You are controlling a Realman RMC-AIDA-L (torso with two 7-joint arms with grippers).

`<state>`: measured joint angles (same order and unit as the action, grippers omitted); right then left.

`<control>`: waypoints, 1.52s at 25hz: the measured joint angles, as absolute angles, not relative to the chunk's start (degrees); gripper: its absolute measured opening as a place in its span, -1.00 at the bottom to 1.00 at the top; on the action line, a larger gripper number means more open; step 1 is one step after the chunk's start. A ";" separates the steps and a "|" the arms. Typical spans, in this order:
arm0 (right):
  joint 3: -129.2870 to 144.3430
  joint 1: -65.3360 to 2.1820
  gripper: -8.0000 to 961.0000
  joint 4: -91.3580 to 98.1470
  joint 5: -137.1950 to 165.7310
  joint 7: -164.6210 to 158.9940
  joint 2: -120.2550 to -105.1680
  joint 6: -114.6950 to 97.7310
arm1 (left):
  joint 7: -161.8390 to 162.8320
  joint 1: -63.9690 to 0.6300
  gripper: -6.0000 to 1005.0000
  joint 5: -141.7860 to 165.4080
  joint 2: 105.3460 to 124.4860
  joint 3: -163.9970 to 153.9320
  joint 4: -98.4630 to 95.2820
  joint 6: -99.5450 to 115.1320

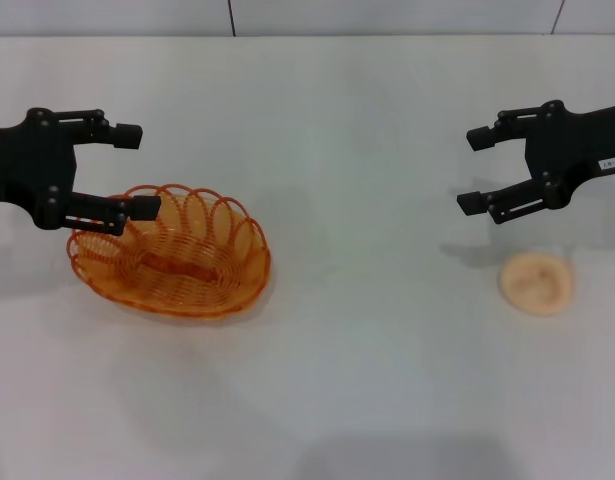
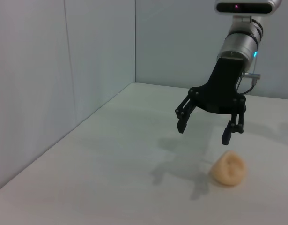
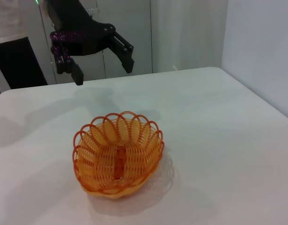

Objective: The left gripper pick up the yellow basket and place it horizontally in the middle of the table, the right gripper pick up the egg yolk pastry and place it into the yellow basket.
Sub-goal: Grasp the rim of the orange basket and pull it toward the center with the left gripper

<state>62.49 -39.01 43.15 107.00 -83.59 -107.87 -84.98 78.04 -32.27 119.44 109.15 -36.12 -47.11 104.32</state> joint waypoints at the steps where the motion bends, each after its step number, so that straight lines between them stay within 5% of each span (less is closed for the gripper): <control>1: 62.49 -39.01 0.81 43.15 107.01 -83.58 -107.89 -84.94 | 78.05 -32.25 0.77 119.46 109.15 -36.13 -47.11 104.30; 24: 62.49 -38.58 0.78 43.16 107.05 -83.05 -108.36 -82.90 | 81.40 -32.42 0.75 120.77 110.04 -36.52 -47.93 103.92; 31: 62.43 -36.51 0.77 45.48 106.77 -83.00 -108.46 -82.53 | 110.15 -29.54 0.75 122.23 113.07 -45.40 -64.74 104.55; 38: 60.31 -35.11 0.76 46.94 106.57 -82.44 -108.73 -84.46 | 130.39 -29.87 0.74 127.89 113.46 -48.76 -73.65 106.28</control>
<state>60.31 -35.11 46.94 106.58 -82.44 -108.73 -84.46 130.39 -29.87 127.89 113.46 -48.76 -73.65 106.28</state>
